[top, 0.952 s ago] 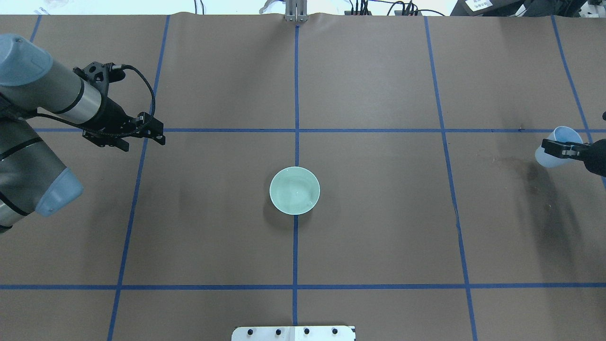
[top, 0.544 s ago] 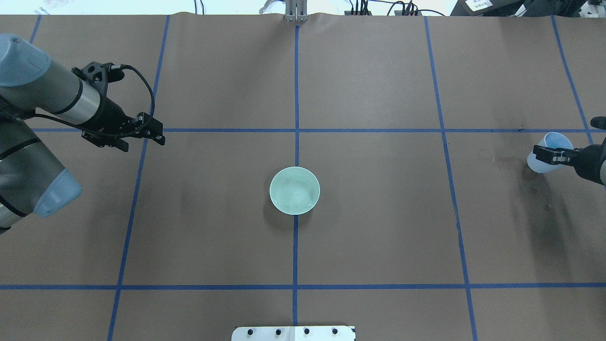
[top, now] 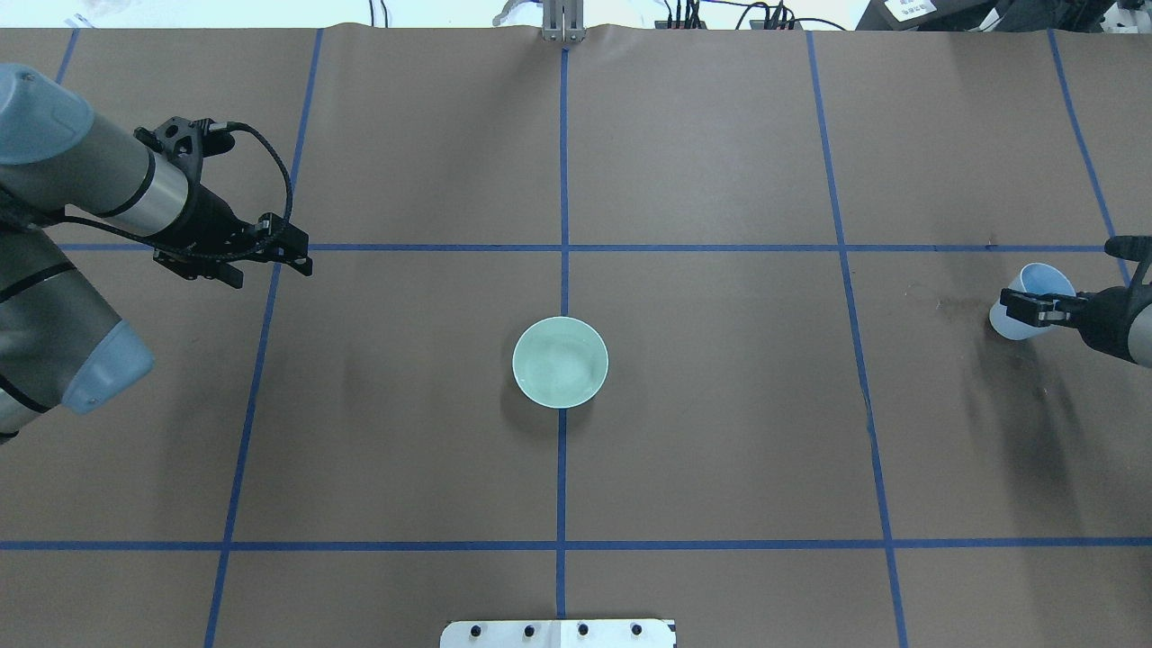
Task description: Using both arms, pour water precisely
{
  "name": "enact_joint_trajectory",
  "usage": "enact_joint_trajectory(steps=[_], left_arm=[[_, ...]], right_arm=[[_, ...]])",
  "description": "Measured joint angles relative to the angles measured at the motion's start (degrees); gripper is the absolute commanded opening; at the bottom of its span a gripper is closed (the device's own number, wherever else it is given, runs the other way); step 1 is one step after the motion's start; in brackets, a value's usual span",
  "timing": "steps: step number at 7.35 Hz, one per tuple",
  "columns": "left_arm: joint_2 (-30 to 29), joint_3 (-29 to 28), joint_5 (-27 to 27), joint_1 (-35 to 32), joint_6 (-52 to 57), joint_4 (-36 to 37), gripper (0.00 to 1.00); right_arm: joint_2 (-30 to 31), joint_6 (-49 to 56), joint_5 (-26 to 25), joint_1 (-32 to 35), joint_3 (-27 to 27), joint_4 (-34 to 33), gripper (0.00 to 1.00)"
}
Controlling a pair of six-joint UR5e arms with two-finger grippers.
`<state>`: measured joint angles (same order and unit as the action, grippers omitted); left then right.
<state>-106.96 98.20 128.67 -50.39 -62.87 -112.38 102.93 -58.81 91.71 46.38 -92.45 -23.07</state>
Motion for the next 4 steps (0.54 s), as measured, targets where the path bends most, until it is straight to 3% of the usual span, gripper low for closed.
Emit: enact_joint_trajectory(steps=[4], left_arm=[[0.00, 0.59, 0.00, -0.06, -0.06, 0.16, 1.00]], right_arm=[[0.18, -0.32, 0.04, 0.04, 0.29, 0.59, 0.99]])
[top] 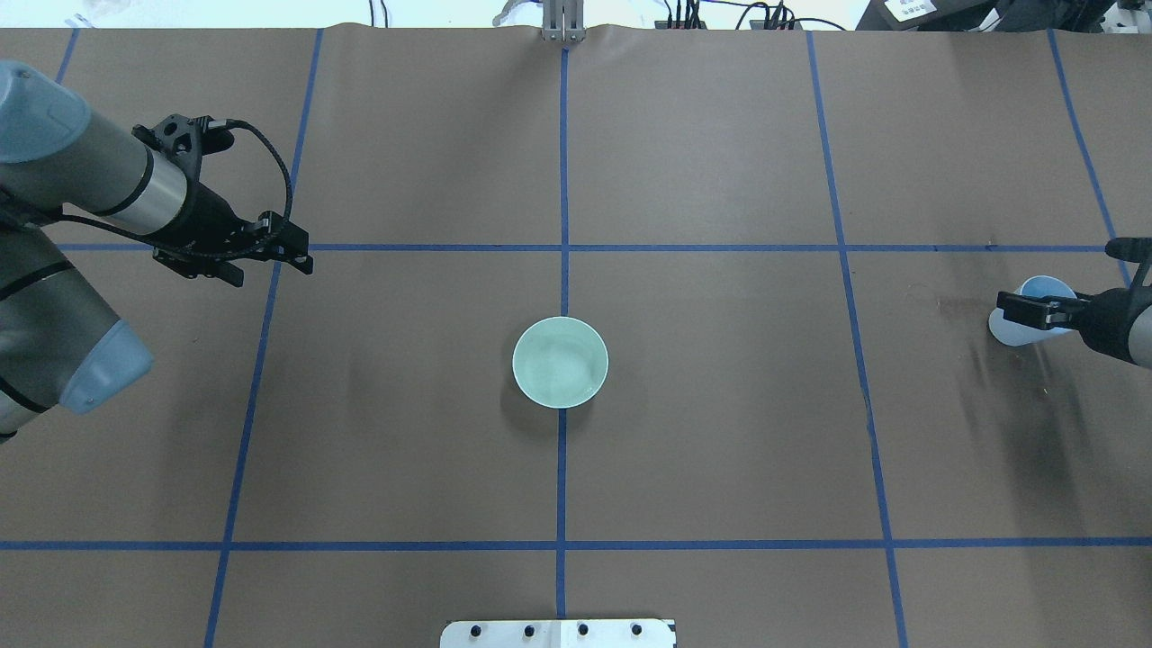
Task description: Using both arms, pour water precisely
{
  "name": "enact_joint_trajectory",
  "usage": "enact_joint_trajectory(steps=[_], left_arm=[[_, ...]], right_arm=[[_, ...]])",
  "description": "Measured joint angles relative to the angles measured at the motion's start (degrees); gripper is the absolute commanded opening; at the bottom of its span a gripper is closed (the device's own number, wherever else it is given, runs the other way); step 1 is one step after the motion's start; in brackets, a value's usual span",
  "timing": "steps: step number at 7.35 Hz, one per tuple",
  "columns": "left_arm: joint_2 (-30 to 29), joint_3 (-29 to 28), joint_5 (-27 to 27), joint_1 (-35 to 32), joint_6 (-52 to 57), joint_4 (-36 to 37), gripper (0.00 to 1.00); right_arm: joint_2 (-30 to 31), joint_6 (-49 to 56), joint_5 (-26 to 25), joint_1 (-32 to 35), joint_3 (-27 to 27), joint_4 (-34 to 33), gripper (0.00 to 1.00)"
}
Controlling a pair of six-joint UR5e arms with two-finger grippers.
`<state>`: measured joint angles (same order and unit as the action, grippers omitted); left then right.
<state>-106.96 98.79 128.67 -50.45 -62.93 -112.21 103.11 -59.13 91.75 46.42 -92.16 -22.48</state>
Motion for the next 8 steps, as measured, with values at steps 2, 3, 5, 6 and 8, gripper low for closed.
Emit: enact_joint_trajectory(steps=[2, 3, 5, 6, 8], left_arm=[[0.00, 0.12, -0.05, 0.01, -0.02, 0.11, 1.00], [0.00, 0.11, -0.07, 0.05, -0.06, 0.14, 1.00], [-0.04, 0.07, -0.19, 0.18, -0.17, 0.24, 1.00], [-0.39, 0.05, -0.40, 0.36, -0.93, 0.57, 1.00], [-3.60, 0.13, -0.86, 2.33, -6.21, 1.55, 1.00]], right_arm=[[1.55, -0.17, 0.08, 0.11, -0.47, 3.12, 0.99], [2.57, -0.19, 0.05, 0.17, -1.18, 4.43, 0.99], [4.61, 0.17, 0.03, 0.46, -3.49, 5.18, 0.99], [5.37, 0.40, 0.40, 1.02, -4.60, 5.28, 0.99], [5.53, 1.88, 4.55, 4.88, -5.55, 4.85, 0.99]])
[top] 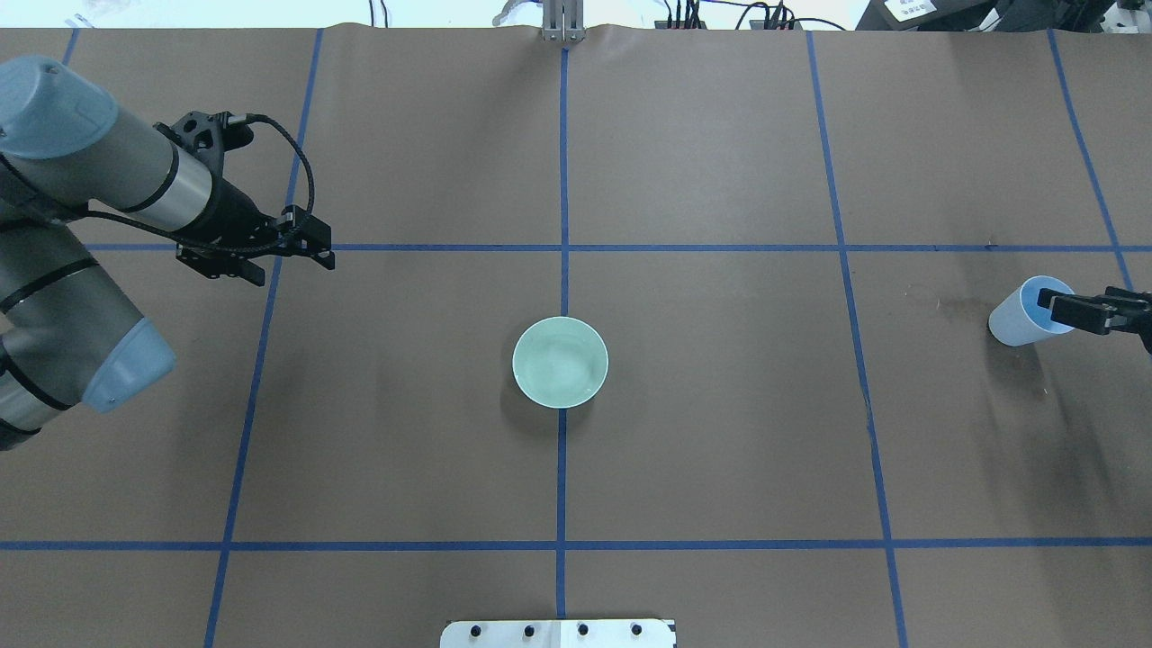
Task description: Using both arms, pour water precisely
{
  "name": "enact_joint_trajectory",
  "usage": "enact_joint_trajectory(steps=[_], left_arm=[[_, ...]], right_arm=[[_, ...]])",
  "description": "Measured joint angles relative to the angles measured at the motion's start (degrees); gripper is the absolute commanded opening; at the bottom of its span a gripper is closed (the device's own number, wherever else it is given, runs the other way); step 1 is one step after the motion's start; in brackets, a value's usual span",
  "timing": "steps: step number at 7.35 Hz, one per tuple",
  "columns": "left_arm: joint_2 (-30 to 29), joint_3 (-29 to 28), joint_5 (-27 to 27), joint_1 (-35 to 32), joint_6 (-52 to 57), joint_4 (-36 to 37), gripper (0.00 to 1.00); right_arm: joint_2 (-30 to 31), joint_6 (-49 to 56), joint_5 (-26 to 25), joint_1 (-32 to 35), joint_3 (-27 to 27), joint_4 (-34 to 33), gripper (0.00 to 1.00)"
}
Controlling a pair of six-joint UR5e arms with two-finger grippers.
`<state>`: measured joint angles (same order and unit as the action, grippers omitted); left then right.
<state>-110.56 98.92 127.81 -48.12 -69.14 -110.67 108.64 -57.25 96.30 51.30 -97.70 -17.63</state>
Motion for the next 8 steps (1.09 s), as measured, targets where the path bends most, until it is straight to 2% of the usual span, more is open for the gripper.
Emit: enact_joint_trajectory(steps=[2, 4, 5, 6, 8], left_arm=[[-3.34, 0.02, -4.36, 6.20, -6.01, 0.76, 1.00], [-8.71, -0.58, -9.76, 13.73, -10.96, 3.82, 1.00], [-11.96, -1.67, -12.57, 16.91, -12.31, 5.82, 0.99], [-15.00, -3.93, -15.07, 19.35, -12.89, 6.83, 0.94], [-18.06, -7.44, -16.85, 21.09, -13.12, 7.25, 0.80]], right_arm=[[-1.82, 8.17, 9.73, 9.23, -0.15, -5.51, 0.99], [-7.53, 22.74, 21.52, 19.35, -0.40, -18.94, 0.99], [-10.05, 28.26, 25.25, 21.88, -0.38, -25.39, 0.99], [-11.80, 32.29, 27.43, 22.99, -0.29, -30.65, 0.99], [-13.73, 37.22, 30.37, 23.99, -0.22, -36.82, 0.99]])
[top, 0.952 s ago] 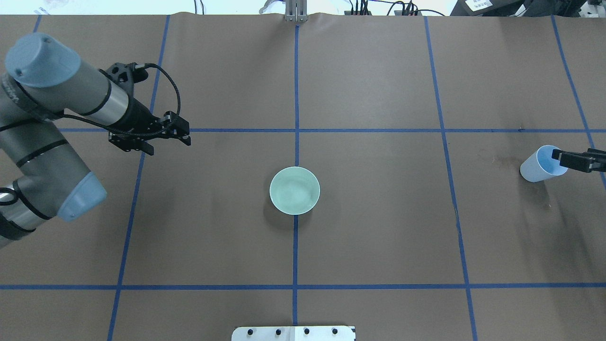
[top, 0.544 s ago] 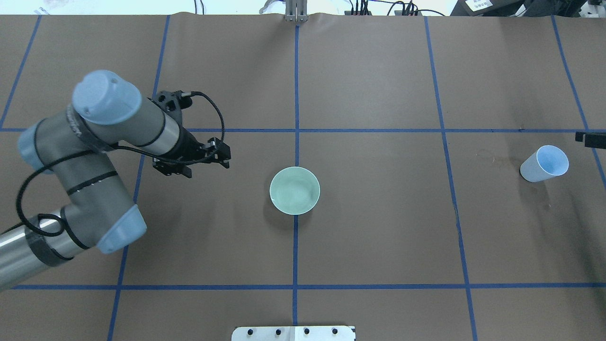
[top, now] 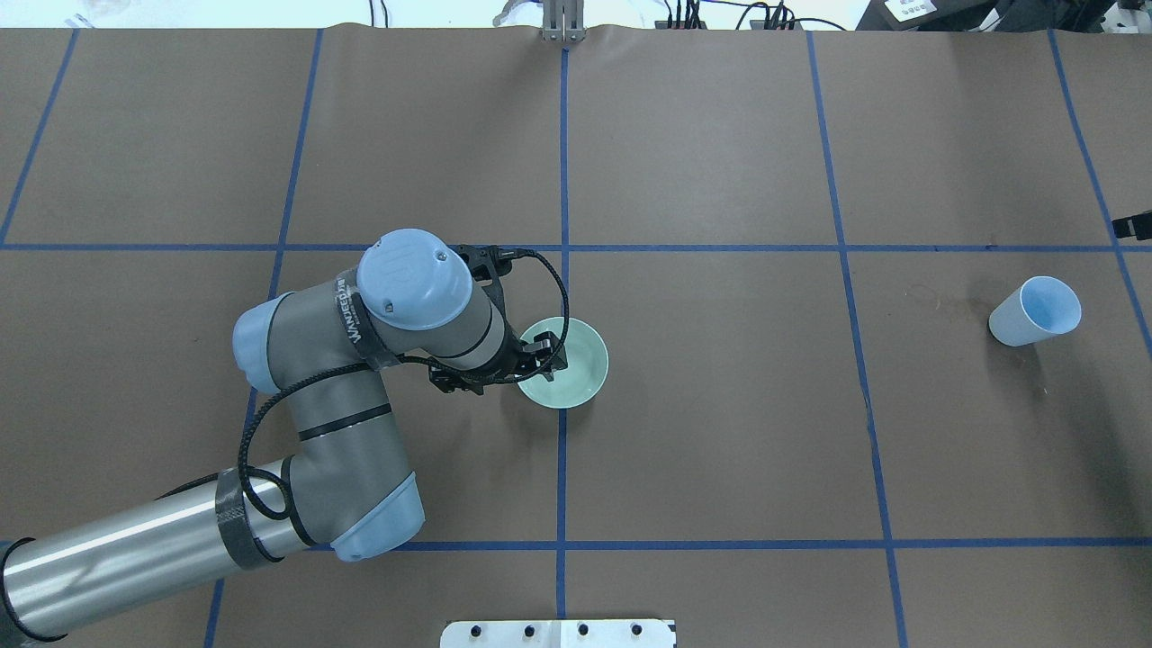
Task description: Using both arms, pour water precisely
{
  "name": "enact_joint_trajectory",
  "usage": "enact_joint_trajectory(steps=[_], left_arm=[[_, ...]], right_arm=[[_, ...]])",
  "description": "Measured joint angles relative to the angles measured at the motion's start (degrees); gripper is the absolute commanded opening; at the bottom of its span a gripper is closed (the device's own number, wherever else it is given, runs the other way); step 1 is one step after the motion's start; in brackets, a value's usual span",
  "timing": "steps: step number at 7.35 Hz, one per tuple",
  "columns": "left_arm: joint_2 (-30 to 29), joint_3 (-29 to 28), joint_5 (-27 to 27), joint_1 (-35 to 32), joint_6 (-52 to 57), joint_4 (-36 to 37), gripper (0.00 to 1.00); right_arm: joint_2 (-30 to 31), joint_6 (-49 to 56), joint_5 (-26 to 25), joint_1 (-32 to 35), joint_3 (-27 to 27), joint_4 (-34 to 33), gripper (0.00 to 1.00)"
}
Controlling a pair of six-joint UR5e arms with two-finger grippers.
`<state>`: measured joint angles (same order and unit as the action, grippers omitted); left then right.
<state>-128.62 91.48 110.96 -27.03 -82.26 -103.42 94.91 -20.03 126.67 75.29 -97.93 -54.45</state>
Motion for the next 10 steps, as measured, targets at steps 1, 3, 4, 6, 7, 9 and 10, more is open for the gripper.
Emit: enact_joint_trajectory(steps=[1, 3, 4, 6, 7, 9, 10], left_arm=[[-0.38, -0.59, -0.15, 0.24, -0.01, -0.01, 0.62], [-0.54, -1.23, -0.21, 0.36, -0.01, -0.01, 0.41], [-0.52, -1.38, -0.22, 0.36, -0.01, 0.03, 0.32], [-0.55, -1.84, -0.28, 0.38, -0.06, -0.09, 0.00], [-0.58, -1.82, -0.28, 0.30, -0.08, -0.16, 0.00], [-0.36, -0.63, -0.04, -0.44, 0.00, -0.20, 0.00], [1.26, 1.60, 1.14, -1.82, 0.46, -0.17, 0.00]], right_arm=[[-0.48, 0.80, 0.95, 0.29, 0.01, -1.10, 0.99], [-0.74, 1.17, 1.51, 0.50, -0.01, -1.59, 0.99], [-0.76, 1.20, 1.60, 0.58, -0.09, -1.61, 0.99], [-0.78, 1.22, 1.65, 0.83, -0.17, -1.62, 0.99], [-0.78, 1.22, 1.67, 0.87, -0.21, -1.63, 0.99], [-0.86, 1.22, 1.95, 1.07, -0.28, -1.64, 0.99], [-1.00, 1.22, 2.60, 1.32, -0.25, -1.71, 0.99]])
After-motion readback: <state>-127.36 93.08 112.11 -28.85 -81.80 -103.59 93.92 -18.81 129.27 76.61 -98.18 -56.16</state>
